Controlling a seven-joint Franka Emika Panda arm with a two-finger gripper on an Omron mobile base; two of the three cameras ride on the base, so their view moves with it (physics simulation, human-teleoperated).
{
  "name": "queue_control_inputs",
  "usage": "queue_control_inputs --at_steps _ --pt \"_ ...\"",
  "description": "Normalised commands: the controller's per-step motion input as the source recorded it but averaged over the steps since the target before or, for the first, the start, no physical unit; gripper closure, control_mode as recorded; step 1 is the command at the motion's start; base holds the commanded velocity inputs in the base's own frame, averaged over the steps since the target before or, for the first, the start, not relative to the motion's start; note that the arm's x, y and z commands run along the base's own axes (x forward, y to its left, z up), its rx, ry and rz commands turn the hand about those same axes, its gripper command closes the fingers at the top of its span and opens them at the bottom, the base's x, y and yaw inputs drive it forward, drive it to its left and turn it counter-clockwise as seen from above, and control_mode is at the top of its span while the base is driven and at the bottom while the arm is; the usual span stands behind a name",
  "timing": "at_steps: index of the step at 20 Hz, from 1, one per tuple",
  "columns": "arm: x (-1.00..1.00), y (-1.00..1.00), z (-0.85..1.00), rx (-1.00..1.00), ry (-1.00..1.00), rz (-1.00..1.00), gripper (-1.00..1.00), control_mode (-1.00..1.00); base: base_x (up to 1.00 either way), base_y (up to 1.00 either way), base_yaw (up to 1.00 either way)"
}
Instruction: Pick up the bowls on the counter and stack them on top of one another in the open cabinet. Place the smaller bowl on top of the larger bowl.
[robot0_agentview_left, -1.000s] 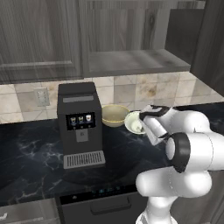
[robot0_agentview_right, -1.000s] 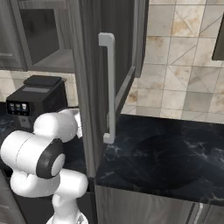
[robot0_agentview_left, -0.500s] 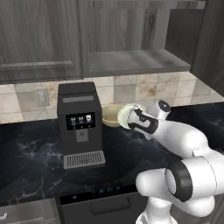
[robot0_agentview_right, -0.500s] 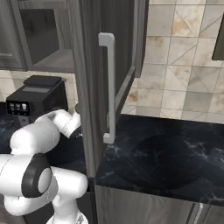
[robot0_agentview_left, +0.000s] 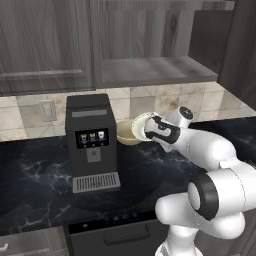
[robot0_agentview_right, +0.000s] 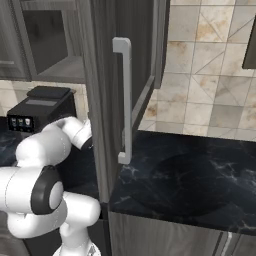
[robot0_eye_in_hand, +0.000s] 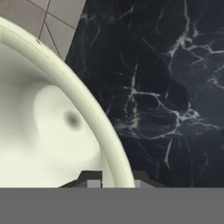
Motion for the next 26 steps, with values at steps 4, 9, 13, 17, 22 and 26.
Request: queue_control_inputs --at_steps 4,9,13,17,22,26 --pt "0.15 0.02 0.0 0.11 0.0 0.09 1.0 -1.0 0.0 0.0 0.0" --pt "0.23 0.24 0.0 0.04 0.04 0.04 1.0 -1.0 0.0 0.0 0.0" --pt "0.29 0.35 0.0 0.0 0.07 0.03 1.0 -1.0 0.0 0.0 0.0" --pt "0.3 0.2 0.0 0.0 0.06 0.05 1.0 -1.0 0.0 0.0 0.0" --pt "0.3 0.01 -0.02 0.0 0.03 0.07 1.0 -1.0 0.0 0.0 0.0" --pt "0.3 0.0 -0.04 0.0 0.0 0.07 1.0 -1.0 0.0 0.0 0.0"
